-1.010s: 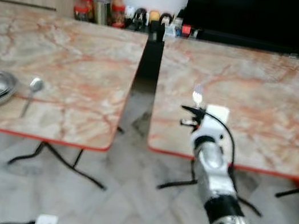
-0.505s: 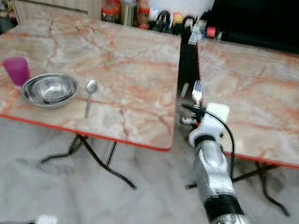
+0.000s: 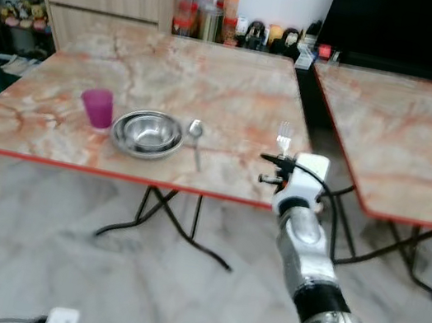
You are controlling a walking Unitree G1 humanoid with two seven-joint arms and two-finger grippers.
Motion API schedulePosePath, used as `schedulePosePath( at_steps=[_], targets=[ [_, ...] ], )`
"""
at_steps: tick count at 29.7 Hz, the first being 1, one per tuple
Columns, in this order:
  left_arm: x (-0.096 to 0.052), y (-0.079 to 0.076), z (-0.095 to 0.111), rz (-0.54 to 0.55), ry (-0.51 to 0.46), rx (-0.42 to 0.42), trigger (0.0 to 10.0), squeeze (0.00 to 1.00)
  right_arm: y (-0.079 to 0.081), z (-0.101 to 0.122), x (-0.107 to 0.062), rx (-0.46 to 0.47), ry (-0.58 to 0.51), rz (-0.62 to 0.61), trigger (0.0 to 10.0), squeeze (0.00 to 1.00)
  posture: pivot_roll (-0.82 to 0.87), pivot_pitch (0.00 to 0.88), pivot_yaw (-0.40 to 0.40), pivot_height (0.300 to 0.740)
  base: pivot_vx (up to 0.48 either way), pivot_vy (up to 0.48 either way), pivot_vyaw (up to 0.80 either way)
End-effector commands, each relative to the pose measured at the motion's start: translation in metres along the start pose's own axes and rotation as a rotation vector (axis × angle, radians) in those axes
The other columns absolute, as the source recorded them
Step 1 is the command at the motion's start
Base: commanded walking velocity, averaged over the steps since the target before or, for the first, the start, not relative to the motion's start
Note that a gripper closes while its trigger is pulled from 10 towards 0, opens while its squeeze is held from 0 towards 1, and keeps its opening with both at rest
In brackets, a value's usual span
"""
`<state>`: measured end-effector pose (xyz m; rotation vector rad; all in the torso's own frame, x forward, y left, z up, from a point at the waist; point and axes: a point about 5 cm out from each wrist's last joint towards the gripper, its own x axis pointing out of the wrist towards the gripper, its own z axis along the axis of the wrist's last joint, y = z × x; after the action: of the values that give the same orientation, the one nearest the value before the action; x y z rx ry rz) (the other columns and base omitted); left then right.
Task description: Setting the table
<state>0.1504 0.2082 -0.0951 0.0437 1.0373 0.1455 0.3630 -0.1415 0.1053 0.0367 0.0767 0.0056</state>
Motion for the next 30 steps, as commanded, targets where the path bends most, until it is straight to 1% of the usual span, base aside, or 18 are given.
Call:
schedulePosePath(
  at_steps=[1,7,12,16,18,21,23,24,30],
  targets=[
    [0.0003,0.004,0.0016,0.011,0.002,0.009,10.0,0.0,0.0064,0.0111,0.0038,0.009,-0.036,0.014,10.0,0.0,0.09,0.0,-0.028,0.728,0.0,0.0,0.0],
    [0.0003,0.0037,0.0025,0.011,-0.009,-0.012,10.0,0.0,0.0073,0.0112,0.0041,0.007,-0.034,0.019,10.0,0.0,0.09,0.0,-0.029,0.728,0.0,0.0,0.0],
    [0.0003,0.0036,0.0031,0.012,-0.014,-0.011,10.0,0.0,0.0085,0.0113,0.004,0.003,-0.035,0.031,10.0,0.0,0.09,0.0,-0.029,0.728,0.0,0.0,0.0],
    [0.0003,0.0037,0.003,0.015,-0.011,-0.005,10.0,0.0,0.009,0.0118,0.004,-0.002,-0.04,0.036,10.0,0.0,0.09,0.0,-0.029,0.728,0.322,0.0,0.0],
    [0.0003,0.0036,0.0028,0.013,-0.009,-0.002,10.0,0.0,0.0096,0.0124,0.0038,-0.022,-0.046,0.043,10.0,0.0,0.09,0.0,-0.029,0.728,0.39,0.0,0.0],
    [0.0004,0.0036,0.0028,0.012,-0.007,-0.001,10.0,0.0,0.0109,0.0122,0.0037,-0.027,-0.045,0.048,10.0,0.0,0.09,0.0,-0.031,0.728,0.4,0.0,0.57],
    [0.0004,0.0035,0.0027,0.012,-0.007,-0.002,10.0,0.0,0.0109,0.0125,0.0036,-0.017,-0.05,0.047,10.0,0.0,0.09,0.0,-0.031,0.728,0.416,0.0,0.62],
    [0.0004,0.0036,0.0027,0.012,-0.007,-0.002,10.0,0.0,0.0099,0.0124,0.0036,0.008,-0.048,0.039,10.0,0.0,0.09,0.0,-0.031,0.728,0.416,0.0,0.0],
    [0.0004,0.0035,0.0028,0.011,-0.007,-0.002,10.0,0.0,0.008,0.0128,0.004,-0.006,-0.046,0.04,10.0,0.0,0.09,0.0,-0.031,0.728,0.437,0.0,0.0]
  ],
)
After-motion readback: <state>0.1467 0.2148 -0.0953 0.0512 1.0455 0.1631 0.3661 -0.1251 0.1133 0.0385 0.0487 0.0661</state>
